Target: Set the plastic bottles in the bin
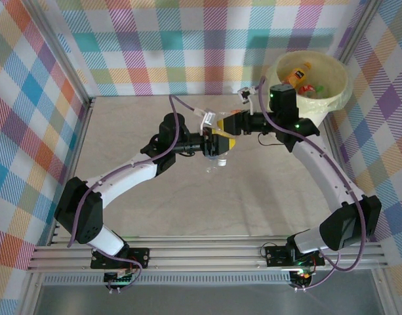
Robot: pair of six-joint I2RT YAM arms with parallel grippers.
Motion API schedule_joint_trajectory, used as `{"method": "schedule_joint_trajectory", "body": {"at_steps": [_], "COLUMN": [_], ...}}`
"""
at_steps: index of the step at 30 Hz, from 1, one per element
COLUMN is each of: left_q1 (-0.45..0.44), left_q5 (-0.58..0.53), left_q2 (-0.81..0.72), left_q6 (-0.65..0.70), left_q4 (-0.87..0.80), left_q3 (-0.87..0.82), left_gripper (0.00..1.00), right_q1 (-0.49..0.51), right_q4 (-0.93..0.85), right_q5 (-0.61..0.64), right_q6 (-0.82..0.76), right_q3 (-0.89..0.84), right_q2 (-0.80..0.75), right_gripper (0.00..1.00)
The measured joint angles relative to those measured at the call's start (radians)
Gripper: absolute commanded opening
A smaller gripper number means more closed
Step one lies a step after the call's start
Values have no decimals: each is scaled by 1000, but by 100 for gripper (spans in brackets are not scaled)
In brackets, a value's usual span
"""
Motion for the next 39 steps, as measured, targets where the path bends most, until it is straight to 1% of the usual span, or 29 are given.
{"method": "schedule_joint_trajectory", "body": {"at_steps": [1, 4, 8, 12, 19, 22, 27, 30, 35, 39], "left_q1": [0, -2, -2, -2, -3, -3, -3, -3, -3, -3], "left_q5": [-16, -77, -164, -279, -523, -594, -669, -694, -719, -727], "left_q2": [0, -9, -64, -152, -247, -280, -322, -344, -356, -356], "left_q6": [4, 23, 44, 63, 69, 69, 69, 69, 67, 60], "left_q4": [-16, -66, -96, -108, -136, -148, -171, -172, -171, -169], "left_q3": [1, 0, -28, -84, -184, -234, -269, -275, -280, -294], "left_gripper": [90, 100, 100, 100, 100, 100, 100, 100, 100, 100], "right_q1": [1, -10, -63, -151, -321, -388, -492, -532, -557, -557], "right_q4": [-3, -25, -58, -82, -117, -111, -79, -32, 62, 129], "right_q5": [37, 166, 296, 400, 520, 566, 594, 623, 732, 771], "right_q6": [-3, -10, -10, -11, -10, -6, 27, 53, 79, 80], "right_q3": [0, 2, 22, 67, 209, 260, 321, 347, 347, 344], "right_q2": [-3, -8, -12, -23, -25, -26, -12, 13, 64, 124], "right_gripper": [40, 40, 40, 40, 40, 40, 40, 39, 39, 41]}}
